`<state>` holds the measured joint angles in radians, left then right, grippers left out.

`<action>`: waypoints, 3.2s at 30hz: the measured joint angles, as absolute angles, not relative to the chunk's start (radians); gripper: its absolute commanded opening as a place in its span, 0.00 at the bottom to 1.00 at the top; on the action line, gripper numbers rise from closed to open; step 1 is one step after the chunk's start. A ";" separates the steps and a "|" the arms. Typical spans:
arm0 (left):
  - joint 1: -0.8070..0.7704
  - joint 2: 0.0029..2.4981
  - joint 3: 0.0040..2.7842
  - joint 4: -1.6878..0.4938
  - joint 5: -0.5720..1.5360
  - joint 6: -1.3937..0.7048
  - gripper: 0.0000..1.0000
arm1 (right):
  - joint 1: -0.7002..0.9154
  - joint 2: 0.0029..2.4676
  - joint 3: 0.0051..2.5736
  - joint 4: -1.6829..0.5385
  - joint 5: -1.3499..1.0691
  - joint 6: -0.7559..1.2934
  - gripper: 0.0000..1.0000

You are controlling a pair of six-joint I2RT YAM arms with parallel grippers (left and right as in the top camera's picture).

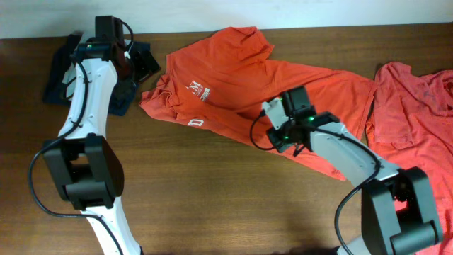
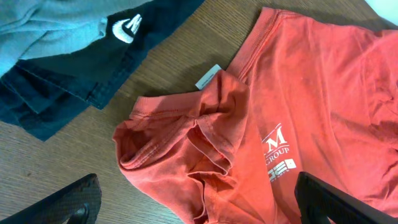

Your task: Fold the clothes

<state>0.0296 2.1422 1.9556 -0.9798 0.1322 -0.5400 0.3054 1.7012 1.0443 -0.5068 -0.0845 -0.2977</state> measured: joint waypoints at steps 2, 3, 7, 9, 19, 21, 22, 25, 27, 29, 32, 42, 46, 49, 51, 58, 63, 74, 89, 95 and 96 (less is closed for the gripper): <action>0.029 2.142 1.956 -0.980 0.132 -0.540 0.99 | 0.327 1.701 1.044 -0.492 -0.063 -0.316 0.40; 0.030 2.142 1.956 -0.980 0.132 -0.540 0.99 | 0.337 1.701 1.044 -0.486 -0.057 -0.319 0.39; 0.030 2.142 1.956 -0.980 0.132 -0.540 0.99 | 0.364 1.708 1.045 -0.464 -0.039 -0.330 0.38; 0.029 2.142 1.956 -0.980 0.132 -0.540 0.99 | 0.382 1.720 1.045 -0.459 -0.033 -0.335 0.38; 0.029 2.142 1.956 -0.980 0.132 -0.541 0.99 | 0.442 1.767 1.045 -0.421 0.004 -0.346 0.36; 0.029 2.142 1.956 -0.980 0.132 -0.541 0.99 | 0.442 1.769 1.045 -0.405 0.008 -0.347 0.36; 0.030 2.142 1.956 -0.980 0.132 -0.541 0.99 | 0.442 1.772 1.045 -0.394 0.009 -0.349 0.36; 0.029 2.142 1.955 -0.980 0.132 -0.543 0.99 | 0.442 1.788 1.046 -0.364 0.019 -0.356 0.36; 0.029 2.142 1.955 -0.980 0.132 -0.543 0.99 | 0.442 1.806 1.047 -0.357 0.027 -0.369 0.36; 0.029 2.142 1.955 -0.980 0.132 -0.543 0.99 | 0.442 1.827 1.047 -0.356 0.035 -0.375 0.37; 0.029 2.142 1.955 -0.980 0.132 -0.543 0.99 | 0.442 1.844 1.047 -0.355 0.043 -0.379 0.43; 0.029 2.142 1.955 -0.980 0.132 -0.543 0.99 | 0.442 1.845 1.047 -0.354 0.064 -0.390 0.50; 0.029 2.142 1.955 -0.980 0.132 -0.543 0.99 | 0.442 1.845 1.047 -0.354 0.065 -0.395 0.42; 0.029 2.142 1.955 -0.980 0.132 -0.543 0.99 | 0.442 1.845 1.047 -0.355 0.068 -0.396 0.31; 0.029 2.142 1.955 -0.980 0.132 -0.543 0.99 | 0.441 1.845 1.047 -0.355 0.071 -0.395 0.24; 0.029 2.142 1.955 -0.980 0.132 -0.543 0.99 | 0.441 1.845 1.047 -0.355 0.076 -0.393 0.11; 0.029 2.142 1.955 -0.980 0.132 -0.543 0.99 | 0.441 1.845 1.064 -0.360 0.078 -0.393 0.11; 0.029 2.142 1.955 -0.980 0.132 -0.543 0.99 | 0.441 1.845 1.154 -0.358 0.178 -0.393 0.09; 0.029 2.142 1.955 -0.980 0.132 -0.543 0.99 | 0.440 1.845 1.155 -0.565 0.075 -0.388 0.30; 0.029 2.142 1.955 -0.980 0.132 -0.543 0.99 | 0.440 1.845 1.155 -0.567 0.050 -0.393 0.33; 0.029 2.142 1.955 -0.980 0.132 -0.543 0.99 | 0.440 1.845 1.155 -0.564 0.050 -0.392 0.33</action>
